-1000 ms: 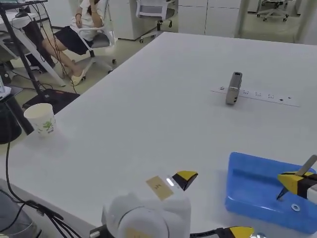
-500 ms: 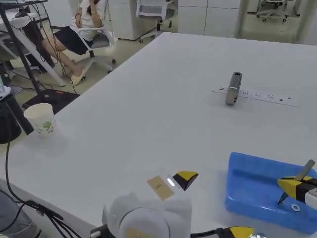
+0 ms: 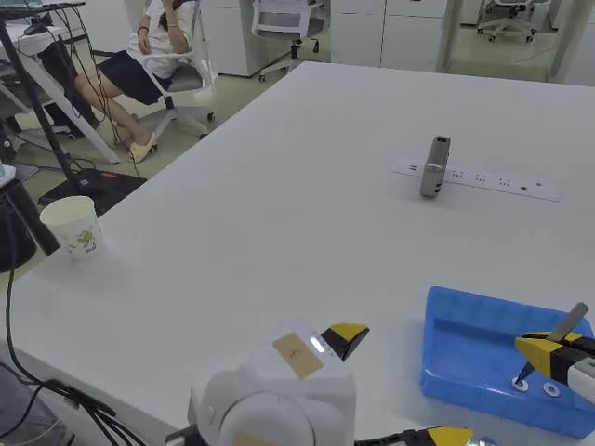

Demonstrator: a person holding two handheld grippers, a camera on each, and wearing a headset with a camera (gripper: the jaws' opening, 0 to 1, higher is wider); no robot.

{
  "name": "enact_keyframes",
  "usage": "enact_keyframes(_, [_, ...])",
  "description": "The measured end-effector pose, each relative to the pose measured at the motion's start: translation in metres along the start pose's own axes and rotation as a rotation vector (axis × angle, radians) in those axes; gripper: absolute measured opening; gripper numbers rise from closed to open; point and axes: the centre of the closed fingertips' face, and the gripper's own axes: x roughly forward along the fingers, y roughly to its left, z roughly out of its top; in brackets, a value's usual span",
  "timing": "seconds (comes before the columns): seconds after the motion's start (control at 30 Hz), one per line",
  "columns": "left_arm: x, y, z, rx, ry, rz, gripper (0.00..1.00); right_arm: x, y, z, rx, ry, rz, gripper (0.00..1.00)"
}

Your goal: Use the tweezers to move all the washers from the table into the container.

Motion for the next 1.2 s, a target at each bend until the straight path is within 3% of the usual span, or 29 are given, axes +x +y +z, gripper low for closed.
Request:
enact_keyframes(0.23, [0.000,0.000,0.000,0.002,0.001,-0.002,0.67,-0.009,0.007,0.012,0.009,-0.048,0.008,0.03])
enact_keyframes(0.63, [0.001,-0.001,-0.002,0.007,0.011,-0.007,0.66,-0.026,0.035,0.025,0.015,-0.112,0.056,0.03])
enact_keyframes(0.9, [0.001,-0.001,-0.002,0.007,0.014,-0.008,0.66,-0.031,0.056,0.019,0.009,-0.114,0.123,0.03])
enact_keyframes(1.2, [0.001,-0.001,-0.004,0.008,0.019,-0.008,0.65,-0.025,0.075,0.000,-0.022,-0.056,0.206,0.03])
